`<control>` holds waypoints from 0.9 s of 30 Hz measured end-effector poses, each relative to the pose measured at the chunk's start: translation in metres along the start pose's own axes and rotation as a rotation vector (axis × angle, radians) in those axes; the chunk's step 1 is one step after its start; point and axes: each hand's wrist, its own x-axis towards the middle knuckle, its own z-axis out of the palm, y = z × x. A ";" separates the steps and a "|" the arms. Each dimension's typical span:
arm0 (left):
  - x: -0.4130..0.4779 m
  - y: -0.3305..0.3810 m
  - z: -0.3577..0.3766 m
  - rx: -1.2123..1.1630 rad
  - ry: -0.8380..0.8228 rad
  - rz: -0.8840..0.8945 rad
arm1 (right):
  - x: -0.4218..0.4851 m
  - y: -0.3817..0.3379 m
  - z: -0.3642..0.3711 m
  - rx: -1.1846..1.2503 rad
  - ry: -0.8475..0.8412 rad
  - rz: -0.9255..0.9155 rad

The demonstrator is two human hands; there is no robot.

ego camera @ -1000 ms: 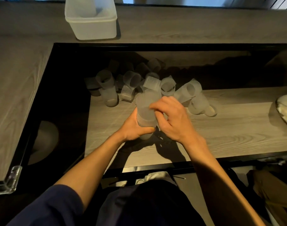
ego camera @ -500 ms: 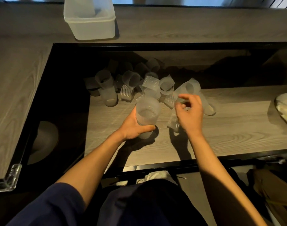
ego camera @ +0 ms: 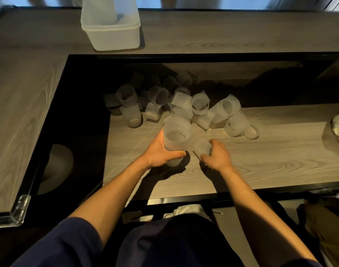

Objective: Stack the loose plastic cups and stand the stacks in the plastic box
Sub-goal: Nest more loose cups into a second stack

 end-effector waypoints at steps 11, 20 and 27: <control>0.002 -0.005 -0.001 -0.017 -0.007 0.012 | -0.052 -0.092 -0.101 0.747 0.279 -0.535; 0.004 -0.004 -0.001 -0.043 -0.009 0.062 | -0.062 -0.117 -0.098 0.179 0.087 -0.790; 0.006 -0.006 -0.001 -0.040 0.004 0.075 | -0.060 -0.129 -0.107 -0.021 0.044 -0.791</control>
